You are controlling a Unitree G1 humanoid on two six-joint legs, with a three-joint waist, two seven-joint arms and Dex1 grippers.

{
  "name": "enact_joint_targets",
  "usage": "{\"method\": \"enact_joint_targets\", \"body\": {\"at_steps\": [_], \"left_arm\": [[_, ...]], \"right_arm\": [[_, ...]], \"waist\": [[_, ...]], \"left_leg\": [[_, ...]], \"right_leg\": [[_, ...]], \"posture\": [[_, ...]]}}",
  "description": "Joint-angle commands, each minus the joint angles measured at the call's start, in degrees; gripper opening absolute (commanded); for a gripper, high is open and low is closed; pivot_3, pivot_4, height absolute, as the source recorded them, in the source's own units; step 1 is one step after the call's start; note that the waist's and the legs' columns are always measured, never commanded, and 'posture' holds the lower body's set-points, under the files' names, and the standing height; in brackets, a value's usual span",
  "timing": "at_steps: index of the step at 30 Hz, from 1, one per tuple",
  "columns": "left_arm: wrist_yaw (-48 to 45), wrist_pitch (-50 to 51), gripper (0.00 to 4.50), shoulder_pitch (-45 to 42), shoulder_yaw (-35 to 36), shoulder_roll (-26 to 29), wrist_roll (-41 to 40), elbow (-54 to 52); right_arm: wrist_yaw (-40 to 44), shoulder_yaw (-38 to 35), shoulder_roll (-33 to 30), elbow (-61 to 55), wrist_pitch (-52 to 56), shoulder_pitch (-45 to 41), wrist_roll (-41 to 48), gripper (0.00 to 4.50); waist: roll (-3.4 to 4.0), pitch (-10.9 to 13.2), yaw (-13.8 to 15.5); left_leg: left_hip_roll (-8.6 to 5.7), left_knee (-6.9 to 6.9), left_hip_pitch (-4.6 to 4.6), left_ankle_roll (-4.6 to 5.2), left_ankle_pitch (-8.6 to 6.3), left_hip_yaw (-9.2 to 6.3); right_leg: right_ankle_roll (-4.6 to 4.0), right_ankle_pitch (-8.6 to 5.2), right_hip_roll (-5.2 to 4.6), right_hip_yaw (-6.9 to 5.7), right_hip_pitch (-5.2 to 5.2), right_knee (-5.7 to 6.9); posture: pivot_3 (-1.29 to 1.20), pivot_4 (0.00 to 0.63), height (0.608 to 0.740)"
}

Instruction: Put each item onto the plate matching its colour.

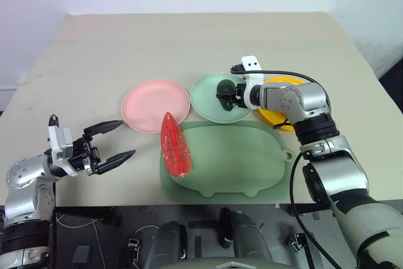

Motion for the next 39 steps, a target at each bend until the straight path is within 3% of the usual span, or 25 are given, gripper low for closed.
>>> {"method": "enact_joint_targets", "body": {"at_steps": [1,3,8,14,18,23,28,33,39], "left_arm": [[0.25,-0.32,4.50,-0.22,0.75,0.55,-0.19,-1.82],[0.10,-0.30,4.50,-0.92,0.53,0.74,-0.13,-1.62],[-3.31,-0.53,4.50,-5.54,-1.69,1.67,0.56,0.13],[-11.67,-2.91,4.50,-17.40,-9.00,4.35,1.48,7.31],[-12.00,-8.31,4.50,-25.46,-21.44,9.26,-1.32,12.54],[-12.00,-13.80,4.50,-37.34,-38.00,12.32,-5.12,18.34],[-12.00,-19.45,4.50,-50.96,-56.06,11.37,-9.05,24.52],[-12.00,-24.25,4.50,-58.83,-70.89,10.77,-12.42,28.15],[-12.00,-28.38,4.50,-66.14,-85.39,10.05,-15.72,31.24]], "right_arm": [[3.55,-0.88,0.06,1.46,-2.90,-2.30,-3.59,3.84],[5.29,-1.68,-0.53,-0.28,-1.90,-1.89,-4.03,4.47],[12.69,-5.27,-6.54,-14.91,1.92,2.94,-0.84,4.47],[25.65,-16.43,-20.47,-37.63,-2.05,20.62,6.00,4.47],[34.73,-23.88,-27.45,-45.63,-11.34,34.29,6.46,4.47],[42.76,-31.12,-33.14,-49.63,-13.37,46.86,8.41,4.47],[52.27,-39.20,-32.46,-51.18,-31.33,62.86,3.33,4.47],[52.32,-41.14,-31.01,-50.45,-36.44,69.06,2.13,4.47],[48.60,-41.80,-30.32,-52.32,-35.24,71.96,2.60,4.47]], "waist": [[0.00,0.00,0.06],[0.01,0.01,0.07],[0.02,0.01,0.66],[-0.01,0.00,1.94],[-0.03,0.03,1.88],[-0.10,0.08,1.47],[-0.21,0.13,2.19],[-0.34,0.21,1.63],[-0.53,0.33,1.98]], "left_leg": [[0.00,0.00,0.00,-0.10,0.05,0.02],[0.00,-0.01,-0.01,-0.10,0.05,0.01],[0.01,0.00,-0.03,0.00,0.00,-0.02],[-0.09,0.00,-0.04,0.02,-0.02,-0.08],[-0.12,0.00,-0.03,0.10,-0.06,-0.15],[-0.11,0.14,0.15,0.04,-0.03,-0.02],[-0.12,0.19,0.17,0.01,-0.01,-0.11],[-0.15,0.27,0.22,0.07,-0.04,-0.04],[-0.13,0.28,0.33,0.06,-0.03,-0.07]], "right_leg": [[0.00,0.00,0.00,-0.02,0.01,-0.01],[0.00,0.00,0.00,-0.04,0.01,-0.03],[0.00,0.00,-0.02,-0.08,0.03,-0.05],[0.04,0.00,-0.03,-0.18,0.15,-0.18],[0.05,0.00,0.00,-0.20,0.20,-0.21],[0.04,0.01,0.01,-0.02,0.25,-0.20],[0.03,-0.01,0.08,-0.02,0.33,-0.20],[0.07,0.01,0.04,0.09,0.46,-0.22],[0.04,0.00,0.11,0.12,0.46,-0.20]], "posture": [[0.00,0.150,0.733],[0.00,0.150,0.733],[0.00,0.150,0.733],[0.00,0.150,0.733],[0.00,0.150,0.733],[0.00,0.150,0.733],[0.00,0.150,0.733],[0.00,0.150,0.733],[0.00,0.150,0.733]]}}
